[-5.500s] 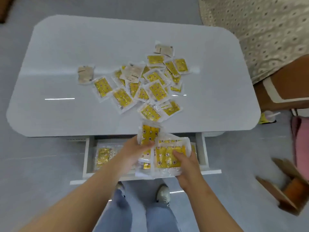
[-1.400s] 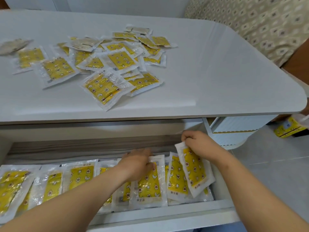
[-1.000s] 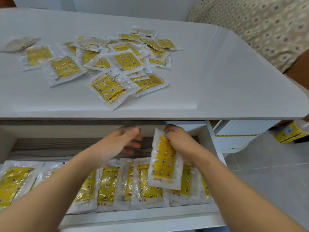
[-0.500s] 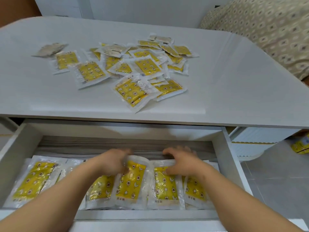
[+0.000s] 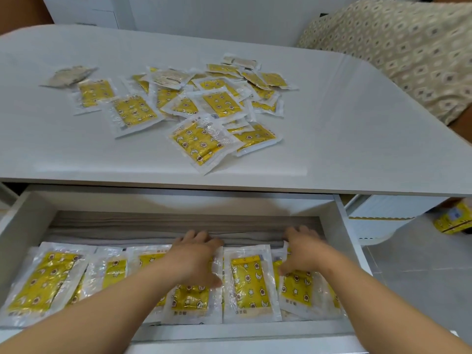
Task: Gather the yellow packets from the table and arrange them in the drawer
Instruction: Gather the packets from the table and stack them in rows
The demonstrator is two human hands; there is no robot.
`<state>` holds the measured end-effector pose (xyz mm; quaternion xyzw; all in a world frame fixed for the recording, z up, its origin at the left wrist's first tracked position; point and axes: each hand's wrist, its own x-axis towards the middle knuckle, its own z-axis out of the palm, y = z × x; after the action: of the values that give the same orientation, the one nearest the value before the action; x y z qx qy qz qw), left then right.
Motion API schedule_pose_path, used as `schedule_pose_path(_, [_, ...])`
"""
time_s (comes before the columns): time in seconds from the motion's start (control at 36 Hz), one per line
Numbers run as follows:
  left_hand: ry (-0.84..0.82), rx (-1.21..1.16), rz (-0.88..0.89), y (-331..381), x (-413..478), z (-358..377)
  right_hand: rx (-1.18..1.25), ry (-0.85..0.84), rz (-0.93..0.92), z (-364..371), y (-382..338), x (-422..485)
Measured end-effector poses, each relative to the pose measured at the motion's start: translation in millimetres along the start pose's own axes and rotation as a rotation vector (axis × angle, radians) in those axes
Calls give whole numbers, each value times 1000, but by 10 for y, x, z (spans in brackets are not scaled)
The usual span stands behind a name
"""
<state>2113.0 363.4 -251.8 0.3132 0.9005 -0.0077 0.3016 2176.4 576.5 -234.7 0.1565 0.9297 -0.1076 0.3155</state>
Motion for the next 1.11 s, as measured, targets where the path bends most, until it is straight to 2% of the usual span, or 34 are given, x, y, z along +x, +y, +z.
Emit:
schedule_pose_path(0.08, [4,-27,6,32,19,4,43,-28,16,1,-7,-2])
schedule_pose_path(0.33, [18,-37,84,165,51,6,197,1,-133,-27,47,-27])
schedule_pose_path(0.44, [-27,-30,95,184,41,-13,45,11,-73,-17,85,4])
schedule_pose_path(0.56, [-34,-35,88,181,41,-21,90,-37,-96,-3,60,-12])
schedule_pose_path(0.69, [-27,23,15,137,26,-7,52,25,-155,-33,-58,-41])
schedule_pose_path(0.78, [-36,29,-20,101,24,-29,88,-50,-202,-11,-160,-45])
schedule_pose_path(0.89, [-89,-24,-20,106,17,-79,24,-102,-170,43,-210,-32])
schedule_pose_path(1.11, [-155,145,41,109,-39,-37,-62,-117,-167,72,-246,-60])
